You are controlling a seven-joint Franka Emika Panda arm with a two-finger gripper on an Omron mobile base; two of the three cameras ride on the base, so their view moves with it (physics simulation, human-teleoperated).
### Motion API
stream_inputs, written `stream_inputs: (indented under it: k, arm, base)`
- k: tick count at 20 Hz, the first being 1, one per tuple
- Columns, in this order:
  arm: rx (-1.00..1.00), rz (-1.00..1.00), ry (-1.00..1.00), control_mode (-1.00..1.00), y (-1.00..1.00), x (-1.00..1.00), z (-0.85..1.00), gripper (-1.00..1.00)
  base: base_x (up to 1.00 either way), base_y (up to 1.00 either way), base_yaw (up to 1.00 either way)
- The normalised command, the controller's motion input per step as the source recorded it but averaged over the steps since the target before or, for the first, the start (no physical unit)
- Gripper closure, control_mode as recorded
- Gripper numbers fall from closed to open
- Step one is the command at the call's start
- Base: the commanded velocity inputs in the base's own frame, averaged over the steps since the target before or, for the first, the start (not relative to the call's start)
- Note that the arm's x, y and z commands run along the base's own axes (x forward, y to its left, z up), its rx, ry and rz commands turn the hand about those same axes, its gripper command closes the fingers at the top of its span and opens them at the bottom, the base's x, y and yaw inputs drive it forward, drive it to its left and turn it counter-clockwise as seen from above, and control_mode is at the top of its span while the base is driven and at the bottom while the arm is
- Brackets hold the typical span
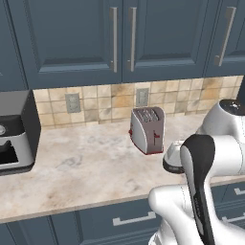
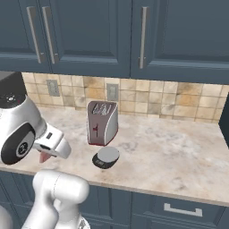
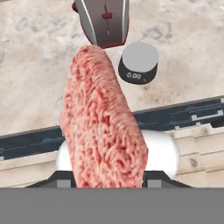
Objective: Take the steak from the fridge and place it on the digital scale on the counter by the fridge. Wait a few seconds for a reading, then move it to the plate on the dining counter.
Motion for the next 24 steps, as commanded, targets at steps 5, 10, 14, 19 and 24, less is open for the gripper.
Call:
stream_inputs:
  k: [5,10,14,19,24]
  arm:
    - [0.00,0.00,-0.18,-1.00,0.00,0.09,0.00,1.00]
    - [0.00,0.00,0.00,-1.00,-0.02,0.00,0.01,1.00]
    - [0.00,0.00,0.00,-1.00,0.00,0.00,0.00,1.00]
    - [0.00,0.00,0.00,1.00,0.00,-0.10,0.00,1.00]
    - [0.00,0.00,0.00,1.00,0.00,0.00,0.00,1.00]
  base:
    - [0.00,0.00,0.00]
    - [0.00,0.00,0.00]
    - [0.00,0.00,0.00]
    - [-0.58,0.00,0.00]
    - [-1.00,0.05,0.03]
